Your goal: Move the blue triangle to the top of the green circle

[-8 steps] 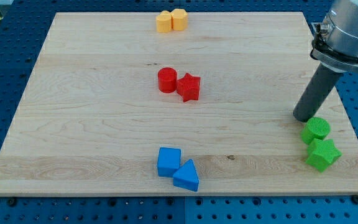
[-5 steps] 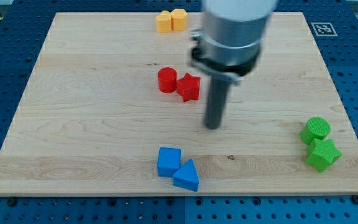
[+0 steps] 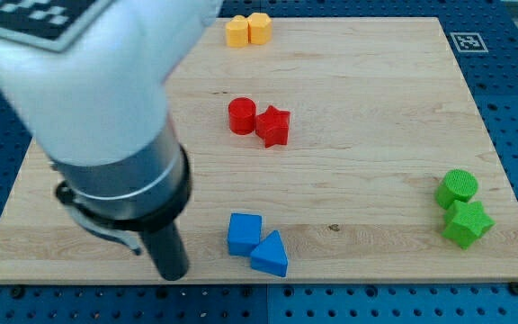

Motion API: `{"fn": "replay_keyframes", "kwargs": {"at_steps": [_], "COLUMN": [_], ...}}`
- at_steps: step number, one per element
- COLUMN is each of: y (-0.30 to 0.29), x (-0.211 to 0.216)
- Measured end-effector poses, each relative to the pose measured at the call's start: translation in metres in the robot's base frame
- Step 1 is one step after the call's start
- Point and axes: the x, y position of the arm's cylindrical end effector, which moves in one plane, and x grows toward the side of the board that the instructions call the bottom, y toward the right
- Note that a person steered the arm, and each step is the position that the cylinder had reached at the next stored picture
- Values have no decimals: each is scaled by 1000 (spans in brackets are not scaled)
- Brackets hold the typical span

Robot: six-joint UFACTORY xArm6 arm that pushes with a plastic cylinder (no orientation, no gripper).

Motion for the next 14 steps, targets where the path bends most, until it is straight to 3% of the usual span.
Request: {"fn": "replay_keyframes", "kwargs": {"at_steps": [3, 8, 14], "y": [28, 174, 198], "x": [0, 0, -104]}}
